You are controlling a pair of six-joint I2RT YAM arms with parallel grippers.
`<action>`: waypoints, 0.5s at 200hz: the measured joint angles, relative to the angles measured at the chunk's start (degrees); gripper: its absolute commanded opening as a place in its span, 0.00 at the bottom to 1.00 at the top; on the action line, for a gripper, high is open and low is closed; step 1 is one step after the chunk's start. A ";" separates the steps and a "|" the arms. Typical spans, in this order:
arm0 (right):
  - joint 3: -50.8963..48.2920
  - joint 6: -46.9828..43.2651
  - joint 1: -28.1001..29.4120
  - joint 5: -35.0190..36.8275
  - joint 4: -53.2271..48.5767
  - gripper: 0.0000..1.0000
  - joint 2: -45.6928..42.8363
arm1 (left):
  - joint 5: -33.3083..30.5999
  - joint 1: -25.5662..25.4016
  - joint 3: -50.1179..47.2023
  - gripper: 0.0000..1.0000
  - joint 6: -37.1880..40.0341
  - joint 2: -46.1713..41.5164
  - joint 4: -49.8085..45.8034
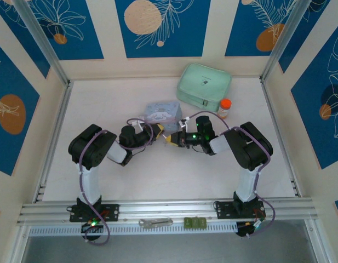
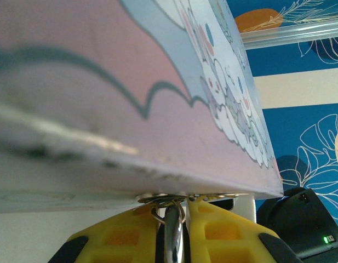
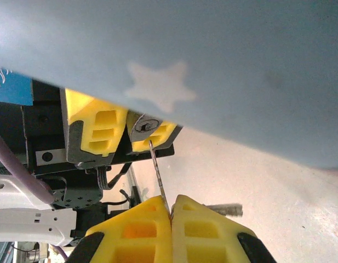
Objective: Unlock the padlock with the key
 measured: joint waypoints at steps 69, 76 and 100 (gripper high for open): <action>0.31 0.85 0.00 0.00 1.31 0.00 0.00 | 0.00 -0.02 -0.02 0.00 0.00 -0.31 0.00; 0.44 0.87 0.02 0.00 1.33 0.00 0.00 | 0.00 -0.07 -0.02 0.00 0.00 -0.33 0.02; 0.92 1.31 0.07 -0.07 1.31 0.00 0.31 | -0.20 -0.17 -0.02 0.00 0.00 -0.33 0.04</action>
